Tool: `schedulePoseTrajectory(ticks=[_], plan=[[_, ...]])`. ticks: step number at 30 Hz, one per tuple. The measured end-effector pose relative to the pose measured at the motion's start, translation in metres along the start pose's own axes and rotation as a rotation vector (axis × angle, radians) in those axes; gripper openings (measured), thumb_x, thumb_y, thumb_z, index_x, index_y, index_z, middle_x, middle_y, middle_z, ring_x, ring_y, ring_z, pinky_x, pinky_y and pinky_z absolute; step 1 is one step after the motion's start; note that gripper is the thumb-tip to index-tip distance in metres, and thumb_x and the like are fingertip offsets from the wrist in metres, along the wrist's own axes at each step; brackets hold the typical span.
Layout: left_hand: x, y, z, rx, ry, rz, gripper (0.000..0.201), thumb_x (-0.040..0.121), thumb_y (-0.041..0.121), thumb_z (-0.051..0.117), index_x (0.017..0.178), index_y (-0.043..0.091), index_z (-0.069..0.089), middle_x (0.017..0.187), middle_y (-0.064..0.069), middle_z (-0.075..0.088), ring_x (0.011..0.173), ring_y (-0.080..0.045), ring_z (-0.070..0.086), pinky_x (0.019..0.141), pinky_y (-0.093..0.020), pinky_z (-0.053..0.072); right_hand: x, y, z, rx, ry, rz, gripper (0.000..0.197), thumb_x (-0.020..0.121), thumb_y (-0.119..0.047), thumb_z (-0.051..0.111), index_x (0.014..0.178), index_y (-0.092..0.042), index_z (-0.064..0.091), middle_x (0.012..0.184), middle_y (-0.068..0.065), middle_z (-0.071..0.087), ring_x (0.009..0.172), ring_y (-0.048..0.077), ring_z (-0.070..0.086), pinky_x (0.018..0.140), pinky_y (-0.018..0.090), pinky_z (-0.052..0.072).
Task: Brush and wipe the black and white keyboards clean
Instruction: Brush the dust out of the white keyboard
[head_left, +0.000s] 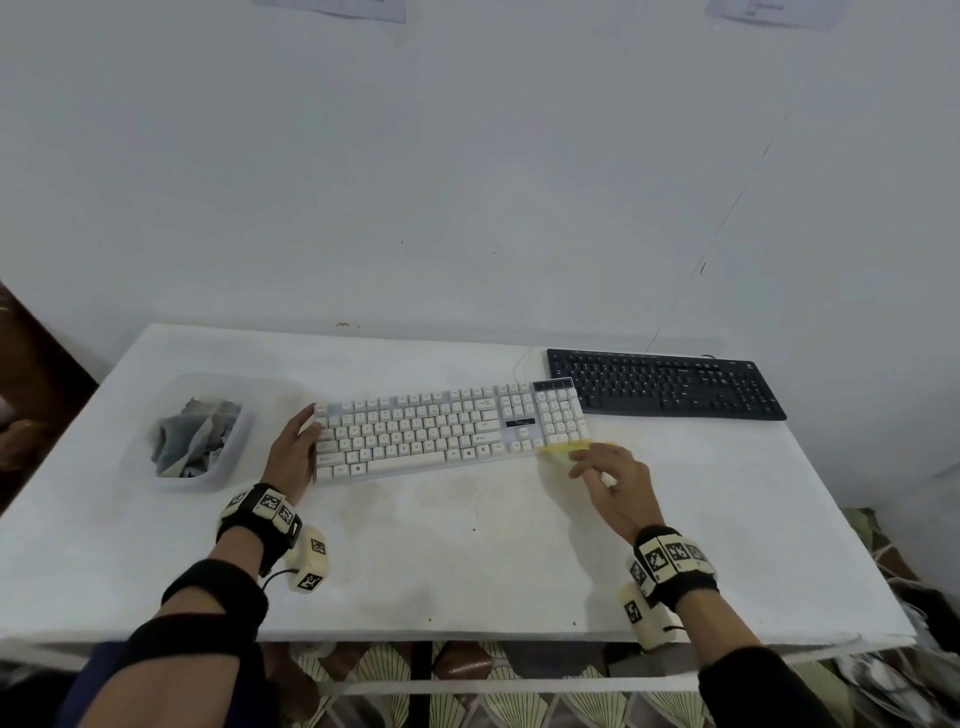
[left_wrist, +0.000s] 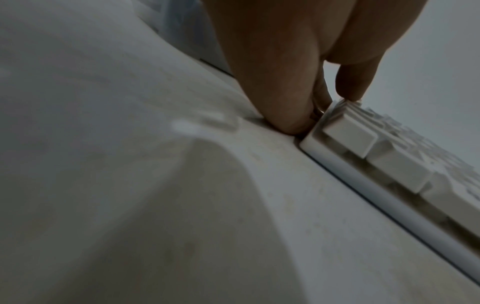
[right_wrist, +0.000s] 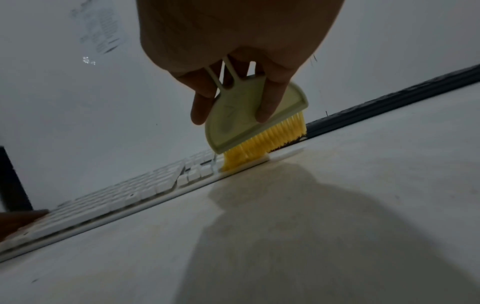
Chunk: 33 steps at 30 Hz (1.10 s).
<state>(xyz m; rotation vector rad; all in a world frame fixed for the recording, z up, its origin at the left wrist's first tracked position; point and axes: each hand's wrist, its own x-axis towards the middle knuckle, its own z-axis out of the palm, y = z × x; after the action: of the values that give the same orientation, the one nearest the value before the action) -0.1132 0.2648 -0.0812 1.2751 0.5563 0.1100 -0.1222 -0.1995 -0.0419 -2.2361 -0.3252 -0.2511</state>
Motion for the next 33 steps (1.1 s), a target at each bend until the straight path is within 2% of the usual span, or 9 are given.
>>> schedulePoseTrajectory(ticks=[3,8,13,16,18,20,22,27,33], plan=[[0.001,-0.001,0.001,-0.024,-0.005,-0.007,0.043,0.108,0.007,0.045,0.151,0.014,0.046,0.133,-0.014,0.058,0.118,-0.028,0.058,0.1,-0.039,0.047,0.004,0.002,-0.011,-0.018,0.096,0.027,0.026,0.083,-0.015,0.057,0.072,-0.03,0.075,0.097,-0.021,0.074,0.114,-0.002,0.056,0.099,0.042,0.049],[0.001,-0.003,0.001,-0.024,0.002,-0.012,0.044,0.108,0.007,0.046,0.151,0.014,0.046,0.135,-0.014,0.058,0.12,-0.028,0.058,0.105,-0.042,0.046,0.005,-0.017,-0.006,0.025,0.026,-0.072,0.024,0.084,-0.021,0.054,0.074,-0.029,0.075,0.098,-0.019,0.075,0.11,0.001,0.062,0.096,0.034,0.05],[-0.002,0.0,0.001,-0.004,0.005,-0.012,0.044,0.108,0.008,0.047,0.151,0.015,0.047,0.135,-0.013,0.059,0.12,-0.028,0.059,0.102,-0.04,0.047,0.028,-0.029,-0.005,0.2,0.41,0.109,0.023,0.096,-0.004,0.061,0.097,-0.022,0.074,0.092,-0.013,0.073,0.073,-0.004,0.065,0.065,0.033,0.059],[-0.003,0.001,0.003,-0.009,0.004,-0.014,0.044,0.108,0.009,0.046,0.152,0.016,0.046,0.133,-0.013,0.059,0.118,-0.028,0.059,0.1,-0.039,0.047,0.063,-0.03,-0.014,0.378,0.601,0.335,0.012,0.099,-0.022,0.065,0.098,-0.033,0.069,0.093,-0.017,0.069,0.085,0.004,0.068,0.075,0.036,0.062],[-0.003,0.001,0.002,-0.014,0.005,-0.013,0.044,0.108,0.009,0.047,0.151,0.016,0.047,0.133,-0.012,0.06,0.115,-0.027,0.061,0.1,-0.04,0.048,0.086,-0.023,-0.019,0.606,0.646,0.471,0.009,0.1,-0.022,0.064,0.106,-0.023,0.069,0.1,-0.007,0.069,0.104,0.02,0.069,0.079,0.03,0.061],[-0.002,0.001,0.003,-0.008,0.009,-0.014,0.044,0.108,0.01,0.048,0.151,0.017,0.047,0.132,-0.012,0.061,0.111,-0.025,0.063,0.1,-0.04,0.048,0.104,-0.015,-0.023,0.784,0.657,0.548,0.02,0.101,-0.012,0.06,0.12,-0.007,0.065,0.107,0.003,0.066,0.117,0.027,0.064,0.076,0.02,0.059],[-0.002,0.0,0.004,0.009,0.014,-0.008,0.045,0.108,0.011,0.048,0.152,0.018,0.046,0.13,-0.012,0.061,0.111,-0.026,0.063,0.098,-0.039,0.049,0.115,-0.011,-0.026,0.878,0.63,0.582,0.024,0.102,-0.004,0.055,0.124,-0.001,0.061,0.107,0.005,0.064,0.121,0.03,0.061,0.073,0.018,0.058],[0.0,-0.003,0.002,0.053,0.021,0.015,0.044,0.108,0.014,0.051,0.151,0.022,0.048,0.13,-0.011,0.063,0.113,-0.027,0.063,0.102,-0.041,0.049,0.126,0.003,-0.027,0.783,0.555,0.679,0.018,0.1,-0.013,0.061,0.117,-0.014,0.056,0.122,0.011,0.055,0.109,0.029,0.056,0.071,0.044,0.063],[0.001,-0.004,0.002,0.039,0.025,0.005,0.045,0.107,0.012,0.05,0.152,0.021,0.048,0.131,-0.011,0.062,0.116,-0.027,0.062,0.099,-0.038,0.048,0.126,0.01,-0.033,0.593,0.518,0.578,0.014,0.102,-0.028,0.059,0.11,-0.017,0.056,0.1,-0.002,0.061,0.091,0.013,0.06,0.052,0.027,0.057]])
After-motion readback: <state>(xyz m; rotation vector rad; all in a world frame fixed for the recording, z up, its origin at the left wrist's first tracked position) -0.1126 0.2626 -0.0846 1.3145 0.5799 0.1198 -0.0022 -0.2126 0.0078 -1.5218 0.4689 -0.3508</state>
